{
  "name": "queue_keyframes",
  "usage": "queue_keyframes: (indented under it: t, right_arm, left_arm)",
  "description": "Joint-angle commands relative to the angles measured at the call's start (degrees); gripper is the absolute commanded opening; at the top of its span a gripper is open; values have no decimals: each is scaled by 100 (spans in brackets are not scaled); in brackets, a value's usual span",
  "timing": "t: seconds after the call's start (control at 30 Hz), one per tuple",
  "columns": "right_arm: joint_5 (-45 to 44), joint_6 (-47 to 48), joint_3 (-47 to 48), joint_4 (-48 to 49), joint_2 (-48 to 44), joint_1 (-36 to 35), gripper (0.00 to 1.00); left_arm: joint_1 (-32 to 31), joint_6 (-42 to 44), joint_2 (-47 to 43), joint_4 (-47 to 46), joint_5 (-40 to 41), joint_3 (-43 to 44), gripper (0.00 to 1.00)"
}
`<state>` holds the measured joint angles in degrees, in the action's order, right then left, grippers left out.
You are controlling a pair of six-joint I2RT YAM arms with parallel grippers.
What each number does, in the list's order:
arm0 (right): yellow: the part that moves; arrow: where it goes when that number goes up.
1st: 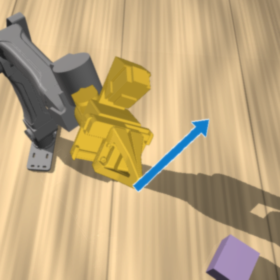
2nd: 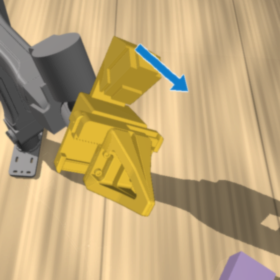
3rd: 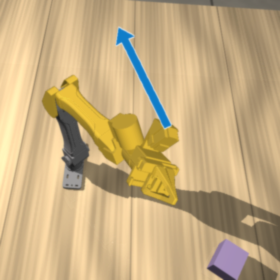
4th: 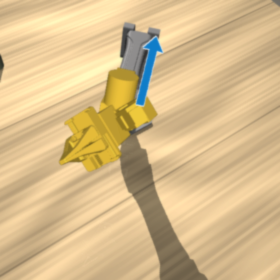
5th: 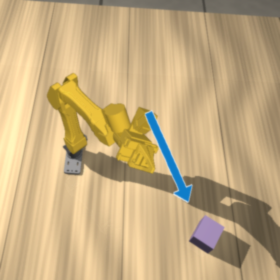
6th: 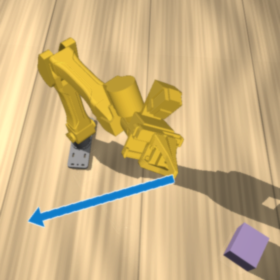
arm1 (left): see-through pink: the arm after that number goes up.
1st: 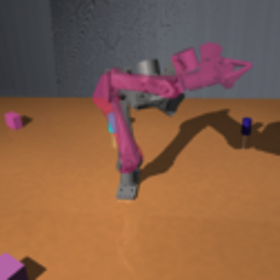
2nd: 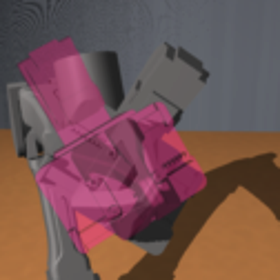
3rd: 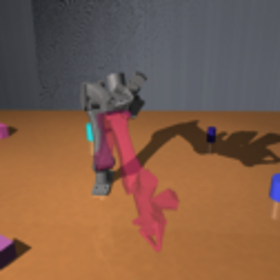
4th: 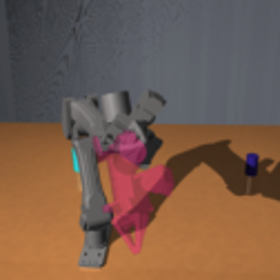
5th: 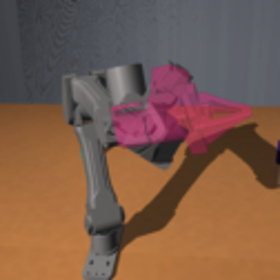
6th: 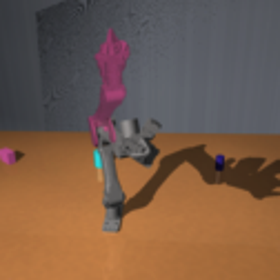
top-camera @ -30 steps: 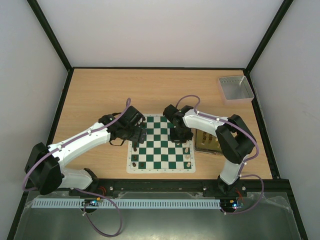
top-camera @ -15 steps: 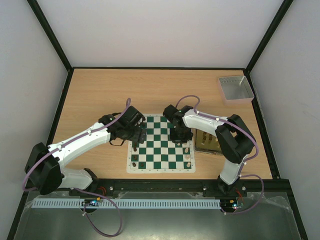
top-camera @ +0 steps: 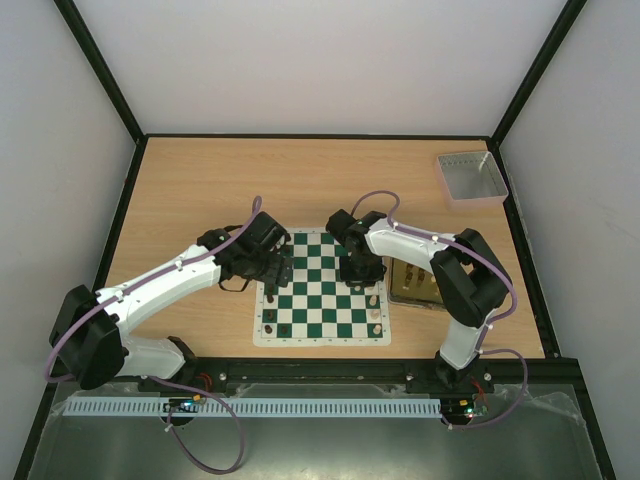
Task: Set up the chess pieces on the board
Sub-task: Place the chess piece on the chessboard, then pick up the chess piece from the storage box.
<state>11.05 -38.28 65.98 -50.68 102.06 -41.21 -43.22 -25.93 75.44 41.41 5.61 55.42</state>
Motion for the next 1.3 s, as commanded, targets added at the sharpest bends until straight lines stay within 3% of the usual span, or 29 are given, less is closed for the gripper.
queue_keyframes:
  t: [0.0,0.63,1.03,1.27]
  right_arm:
    - [-43,42,183,-163,15,18,22]
    - [-435,101,954,-957,-275,108,22]
    - [-752,220,380,-1124,-1252,2310,23]
    - [-695,-218,-594,-658,-1671,3432,23]
  left_arm:
    - [-27,27,41,8,46,-57,99]
    - [-28,40,28,-10,32,-59,99]
    - [-27,53,15,-23,-19,-75,99]
    - [-26,45,-7,-23,-32,-75,99]
